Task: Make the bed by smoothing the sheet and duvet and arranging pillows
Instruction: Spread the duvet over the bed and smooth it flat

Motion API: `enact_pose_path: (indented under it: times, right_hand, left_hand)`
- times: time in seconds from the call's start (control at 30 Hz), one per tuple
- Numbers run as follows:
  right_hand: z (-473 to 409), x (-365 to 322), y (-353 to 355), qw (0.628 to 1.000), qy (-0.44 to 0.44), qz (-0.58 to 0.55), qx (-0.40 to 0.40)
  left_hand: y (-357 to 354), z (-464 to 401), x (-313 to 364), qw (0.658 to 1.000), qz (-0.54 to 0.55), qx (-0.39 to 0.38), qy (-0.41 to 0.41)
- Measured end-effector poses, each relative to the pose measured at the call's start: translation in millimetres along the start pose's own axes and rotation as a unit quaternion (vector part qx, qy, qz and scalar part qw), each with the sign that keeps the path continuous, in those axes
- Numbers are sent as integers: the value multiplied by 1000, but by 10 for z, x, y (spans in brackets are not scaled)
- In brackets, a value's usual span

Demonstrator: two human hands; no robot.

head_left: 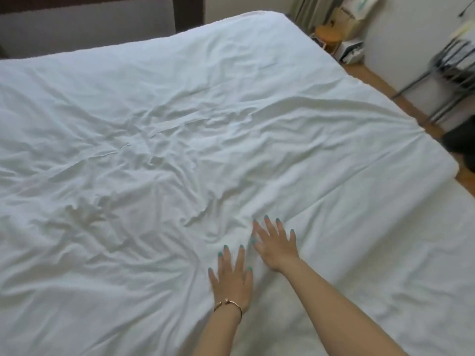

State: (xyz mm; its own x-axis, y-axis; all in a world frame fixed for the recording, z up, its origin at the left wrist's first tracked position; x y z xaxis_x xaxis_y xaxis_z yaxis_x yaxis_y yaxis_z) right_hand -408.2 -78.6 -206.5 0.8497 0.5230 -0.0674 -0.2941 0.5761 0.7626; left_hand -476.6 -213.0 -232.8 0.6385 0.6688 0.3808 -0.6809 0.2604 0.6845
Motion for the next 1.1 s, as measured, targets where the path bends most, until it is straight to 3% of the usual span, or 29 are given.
enact_pose_path:
  times: [0.13, 0.3, 0.4, 0.6, 0.77, 0.93, 1.1]
  right_hand:
    - [-374, 1427, 306, 1000, 14, 20, 16]
    - [-1235, 3242, 844, 998, -47, 21, 46]
    - [-1738, 3854, 1232, 997, -17, 48, 60]
    - [-2345, 3977, 1246, 998, 46, 26, 38]
    - [-2631, 4055, 1109, 998, 54, 9, -7]
    - [-2753, 4045, 962, 998, 35, 50, 14]
    - [-2790, 4023, 887, 1000, -19, -8, -9]
  left_hand:
    - [-177, -539, 1274, 996, -62, -3, -64]
    - [-241, -1681, 2318, 991, -116, 59, 6]
    - [-107, -2232, 2776, 986, -125, 103, 36]
    - [191, -2968, 3285, 965, -165, 200, 44]
    - [458, -3405, 3352, 934, -201, 287, -72]
    - [358, -3784, 3252, 932, -188, 289, -109]
    - [260, -3901, 3184, 937, -176, 279, -111]
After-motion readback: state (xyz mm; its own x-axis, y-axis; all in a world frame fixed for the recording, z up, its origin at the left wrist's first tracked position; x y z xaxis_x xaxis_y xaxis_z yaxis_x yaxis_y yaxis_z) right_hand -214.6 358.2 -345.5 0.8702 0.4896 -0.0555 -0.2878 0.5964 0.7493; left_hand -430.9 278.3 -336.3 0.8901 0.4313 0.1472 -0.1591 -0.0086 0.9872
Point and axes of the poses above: each hand's wrist, its own z-axis away from the middle knuckle, its own y-axis out of the back of the hand, x = y × z, the point moved 5 cm from there along -z, towards the middle knuckle, and after that the axes turned 3 degrees about -z, right-handed, at the moved point
